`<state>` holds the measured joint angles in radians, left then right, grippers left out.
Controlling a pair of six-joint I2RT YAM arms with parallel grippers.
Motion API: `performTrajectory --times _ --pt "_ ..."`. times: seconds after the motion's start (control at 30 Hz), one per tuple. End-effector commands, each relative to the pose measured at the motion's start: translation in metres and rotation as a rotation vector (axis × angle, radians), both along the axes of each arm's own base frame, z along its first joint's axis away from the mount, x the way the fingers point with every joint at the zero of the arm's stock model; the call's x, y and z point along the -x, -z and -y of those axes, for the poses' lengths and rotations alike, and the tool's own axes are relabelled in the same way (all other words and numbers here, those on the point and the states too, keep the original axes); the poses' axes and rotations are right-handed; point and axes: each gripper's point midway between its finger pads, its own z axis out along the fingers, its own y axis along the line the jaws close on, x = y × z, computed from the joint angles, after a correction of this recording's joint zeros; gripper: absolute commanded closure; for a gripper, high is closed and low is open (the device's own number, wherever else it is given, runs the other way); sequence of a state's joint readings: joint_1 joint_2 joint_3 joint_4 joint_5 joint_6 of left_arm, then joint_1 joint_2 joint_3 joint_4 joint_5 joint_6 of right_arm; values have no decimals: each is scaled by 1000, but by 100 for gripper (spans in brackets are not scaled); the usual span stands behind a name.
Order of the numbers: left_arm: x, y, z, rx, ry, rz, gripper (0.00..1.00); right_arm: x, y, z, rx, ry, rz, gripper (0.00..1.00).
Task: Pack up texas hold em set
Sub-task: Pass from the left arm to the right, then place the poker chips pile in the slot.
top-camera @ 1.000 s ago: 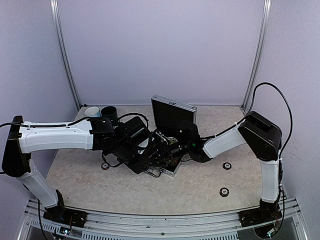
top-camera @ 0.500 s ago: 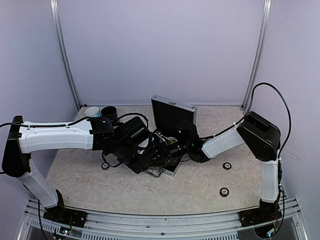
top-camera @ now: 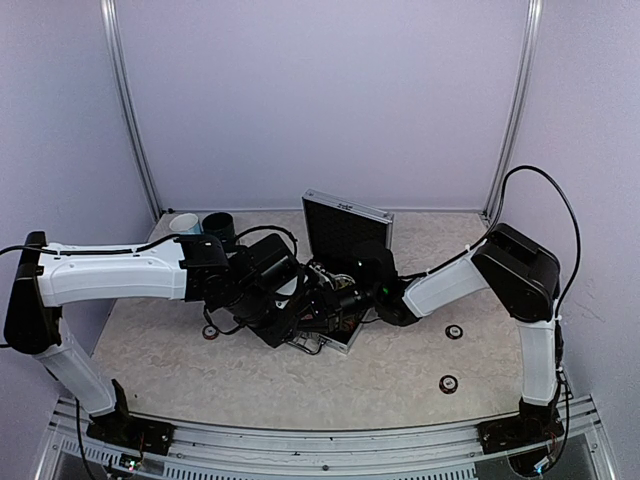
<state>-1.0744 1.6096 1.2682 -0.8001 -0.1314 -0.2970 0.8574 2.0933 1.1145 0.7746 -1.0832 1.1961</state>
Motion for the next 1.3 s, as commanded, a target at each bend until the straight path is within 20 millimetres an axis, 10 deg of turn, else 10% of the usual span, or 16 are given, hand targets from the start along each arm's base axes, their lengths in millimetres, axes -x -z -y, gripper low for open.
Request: performTrajectory --times 0.0,0.47,0.77,1.27 --pt "-1 -2 3 7 9 20 64 3 0 -5 -21 -15 14 88" --pt "-1 0 1 6 2 24 56 2 -2 -3 -18 -1 15 100" --pt "-4 -9 -1 36 -13 56 2 -6 -2 5 3 42 41 100" --pt "-34 -57 -46 289 -180 68 1 -39 5 43 303 175 557 100"
